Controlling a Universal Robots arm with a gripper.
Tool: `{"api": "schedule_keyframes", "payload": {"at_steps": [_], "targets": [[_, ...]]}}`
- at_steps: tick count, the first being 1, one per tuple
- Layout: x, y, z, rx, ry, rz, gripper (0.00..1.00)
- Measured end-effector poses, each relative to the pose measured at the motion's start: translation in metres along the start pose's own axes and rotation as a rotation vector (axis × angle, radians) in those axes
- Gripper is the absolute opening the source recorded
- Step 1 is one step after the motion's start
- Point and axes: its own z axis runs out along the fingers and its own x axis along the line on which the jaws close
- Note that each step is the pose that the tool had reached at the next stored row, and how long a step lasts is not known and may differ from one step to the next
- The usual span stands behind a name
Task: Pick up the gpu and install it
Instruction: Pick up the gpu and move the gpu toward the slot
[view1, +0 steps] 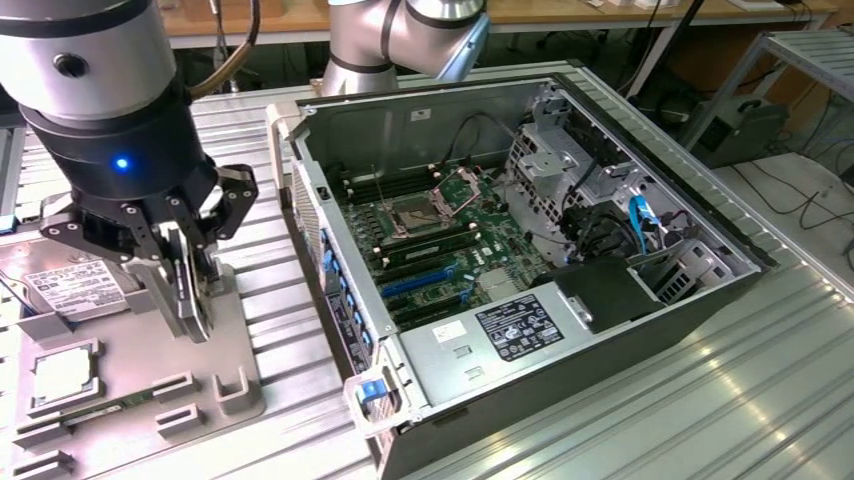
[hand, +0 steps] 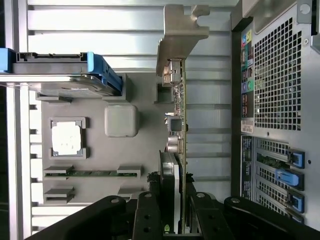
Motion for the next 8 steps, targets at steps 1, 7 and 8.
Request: {"api": "schedule_keyframes", "payload": {"at_steps": [1,7,8], "targets": [[0.0,0.0001,-0.0022,0.0001,0.0001,0.0,0.28],[0.0,0.0006,-0.0137,0.0001,0.0,0.0,0.28],[0.0,0.0007,-0.0157,0.0,0.0,0.0,0.28]]}}
